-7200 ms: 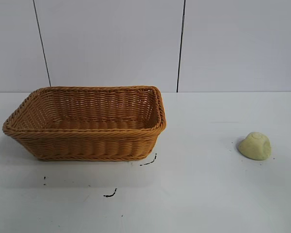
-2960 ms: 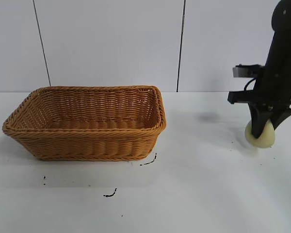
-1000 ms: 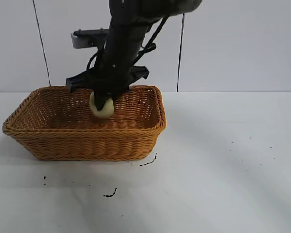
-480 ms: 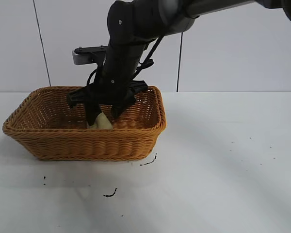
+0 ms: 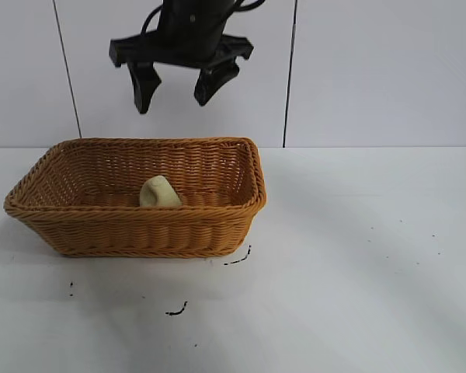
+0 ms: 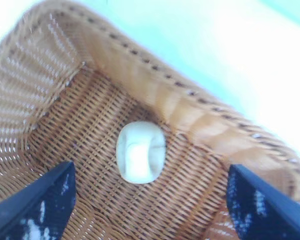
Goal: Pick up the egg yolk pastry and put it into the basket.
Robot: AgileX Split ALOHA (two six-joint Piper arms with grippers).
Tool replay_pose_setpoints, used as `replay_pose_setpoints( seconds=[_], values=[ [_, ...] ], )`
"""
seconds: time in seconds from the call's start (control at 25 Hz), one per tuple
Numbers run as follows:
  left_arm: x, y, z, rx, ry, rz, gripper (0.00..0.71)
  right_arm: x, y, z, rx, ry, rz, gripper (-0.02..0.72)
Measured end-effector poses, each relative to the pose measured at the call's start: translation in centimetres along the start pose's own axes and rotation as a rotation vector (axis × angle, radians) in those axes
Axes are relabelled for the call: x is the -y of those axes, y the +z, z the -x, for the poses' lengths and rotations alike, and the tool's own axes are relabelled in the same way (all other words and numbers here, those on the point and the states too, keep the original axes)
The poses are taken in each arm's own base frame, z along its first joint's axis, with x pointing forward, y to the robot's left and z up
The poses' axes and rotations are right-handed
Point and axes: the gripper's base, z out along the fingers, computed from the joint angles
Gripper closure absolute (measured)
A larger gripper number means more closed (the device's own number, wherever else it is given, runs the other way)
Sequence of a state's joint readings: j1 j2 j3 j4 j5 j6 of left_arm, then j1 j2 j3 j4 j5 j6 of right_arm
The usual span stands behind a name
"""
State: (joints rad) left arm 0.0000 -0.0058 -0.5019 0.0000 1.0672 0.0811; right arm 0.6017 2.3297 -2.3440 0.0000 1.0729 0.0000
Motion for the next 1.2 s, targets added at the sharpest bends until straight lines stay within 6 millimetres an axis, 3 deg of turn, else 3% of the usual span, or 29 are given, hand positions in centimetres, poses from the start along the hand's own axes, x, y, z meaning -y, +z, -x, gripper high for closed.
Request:
replay_pose_setpoints(
  seconds=[0.24, 0.6, 0.8, 0.96, 1.2],
  values=[
    [0.0, 0.0, 0.0, 0.000, 0.000, 0.000, 0.014, 4.8, -1.1, 0.1, -0.010, 0.067, -0.057, 0.111],
    [0.0, 0.0, 0.0, 0.000, 0.000, 0.000, 0.014, 18.5, -3.0, -3.1, -0.074, 0.284, -0.219, 0.110],
    [0.0, 0.0, 0.0, 0.000, 0.000, 0.000, 0.014, 24.1, -4.4, -5.5, -0.106, 0.389, -0.281, 0.110],
    [0.0, 0.0, 0.0, 0.000, 0.000, 0.000, 0.014, 26.4, -5.2, -6.6, -0.105, 0.440, -0.302, 0.110],
    [0.0, 0.0, 0.0, 0.000, 0.000, 0.000, 0.014, 26.2, -5.5, -7.2, -0.130, 0.453, -0.285, 0.110]
  ],
)
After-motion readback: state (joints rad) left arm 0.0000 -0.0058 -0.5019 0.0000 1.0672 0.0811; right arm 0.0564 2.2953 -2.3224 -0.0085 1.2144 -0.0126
